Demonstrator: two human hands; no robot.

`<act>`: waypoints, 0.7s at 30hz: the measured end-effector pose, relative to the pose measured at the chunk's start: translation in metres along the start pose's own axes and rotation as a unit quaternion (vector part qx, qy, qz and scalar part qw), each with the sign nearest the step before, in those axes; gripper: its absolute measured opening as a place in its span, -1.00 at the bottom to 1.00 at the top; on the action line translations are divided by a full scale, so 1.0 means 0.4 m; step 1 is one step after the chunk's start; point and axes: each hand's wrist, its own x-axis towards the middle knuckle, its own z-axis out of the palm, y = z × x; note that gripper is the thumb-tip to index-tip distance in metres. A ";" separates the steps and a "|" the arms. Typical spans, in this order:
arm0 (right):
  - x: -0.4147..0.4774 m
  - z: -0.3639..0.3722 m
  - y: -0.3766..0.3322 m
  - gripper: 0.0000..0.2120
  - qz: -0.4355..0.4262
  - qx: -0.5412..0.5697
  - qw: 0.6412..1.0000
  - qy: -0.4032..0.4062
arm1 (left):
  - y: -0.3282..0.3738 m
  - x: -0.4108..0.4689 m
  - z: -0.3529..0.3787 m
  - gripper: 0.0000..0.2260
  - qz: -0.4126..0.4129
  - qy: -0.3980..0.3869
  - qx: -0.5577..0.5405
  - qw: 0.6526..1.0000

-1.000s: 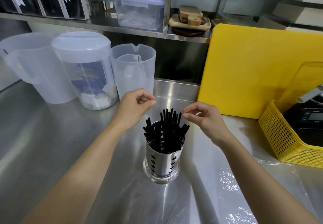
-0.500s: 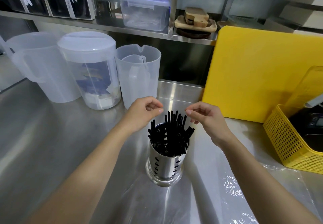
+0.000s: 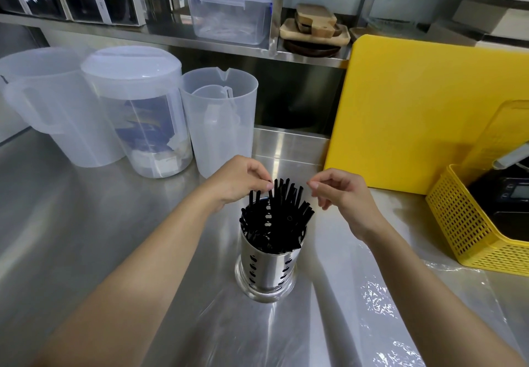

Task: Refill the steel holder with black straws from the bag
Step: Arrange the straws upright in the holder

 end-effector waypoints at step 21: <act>-0.036 0.000 -0.030 -0.93 0.014 -0.078 0.991 -0.109 | 0.016 -0.032 -0.028 -0.94 0.082 0.025 -0.064 0.994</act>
